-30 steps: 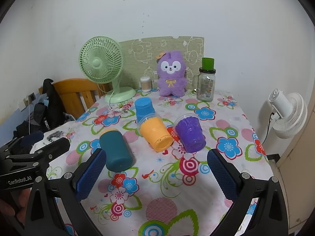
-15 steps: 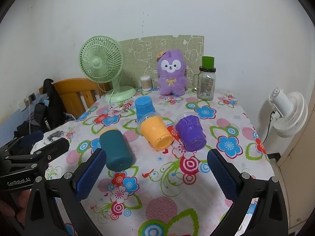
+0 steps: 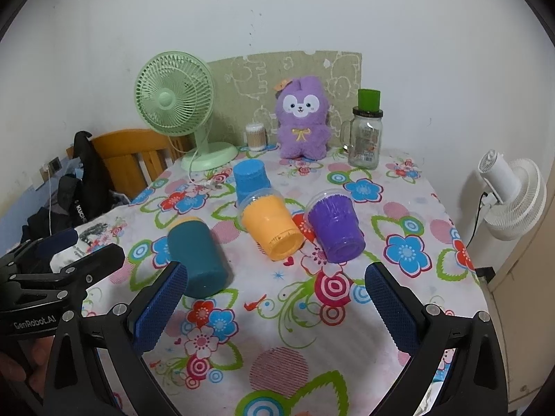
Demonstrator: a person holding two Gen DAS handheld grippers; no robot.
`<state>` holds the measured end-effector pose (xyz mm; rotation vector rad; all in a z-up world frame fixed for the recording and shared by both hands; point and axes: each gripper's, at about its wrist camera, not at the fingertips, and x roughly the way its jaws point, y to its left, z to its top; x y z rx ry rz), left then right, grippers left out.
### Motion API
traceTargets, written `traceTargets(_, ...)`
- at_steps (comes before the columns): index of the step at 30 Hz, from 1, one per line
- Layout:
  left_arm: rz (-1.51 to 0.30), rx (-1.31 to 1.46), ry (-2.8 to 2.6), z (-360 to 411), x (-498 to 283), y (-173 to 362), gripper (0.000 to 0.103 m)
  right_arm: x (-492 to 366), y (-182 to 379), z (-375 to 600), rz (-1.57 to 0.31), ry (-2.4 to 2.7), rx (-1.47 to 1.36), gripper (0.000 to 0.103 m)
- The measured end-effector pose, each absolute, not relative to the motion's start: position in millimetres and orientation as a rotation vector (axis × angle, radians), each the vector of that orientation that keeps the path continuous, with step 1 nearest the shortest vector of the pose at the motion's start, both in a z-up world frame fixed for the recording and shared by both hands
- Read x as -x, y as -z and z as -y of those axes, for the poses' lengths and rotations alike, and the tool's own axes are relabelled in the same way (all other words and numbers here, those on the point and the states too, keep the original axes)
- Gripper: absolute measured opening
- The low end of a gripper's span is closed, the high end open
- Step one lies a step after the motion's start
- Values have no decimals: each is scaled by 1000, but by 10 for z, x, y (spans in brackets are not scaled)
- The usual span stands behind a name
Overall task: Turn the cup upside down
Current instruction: 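Move the right gripper toward the upright purple cup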
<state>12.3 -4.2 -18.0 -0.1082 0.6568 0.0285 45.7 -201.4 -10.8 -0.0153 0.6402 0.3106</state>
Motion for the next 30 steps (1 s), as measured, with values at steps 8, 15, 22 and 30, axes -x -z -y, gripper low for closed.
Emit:
traceTargets(8, -685, 92, -4, 116, -361, 278, 103, -728, 223, 2117, -690, -272, 18, 103)
traceTargets(15, -704, 65, 29, 221, -597, 345, 103, -929, 302, 2165, -720, -244, 41, 103)
traceTargets(22, -735, 43, 72, 346, -867, 407, 103, -1282, 333, 2214, -749, -244, 42, 103)
traceTargets(30, -758, -10, 102, 528, -1173, 479, 103, -1685, 420, 2295, -778, -227, 53, 103)
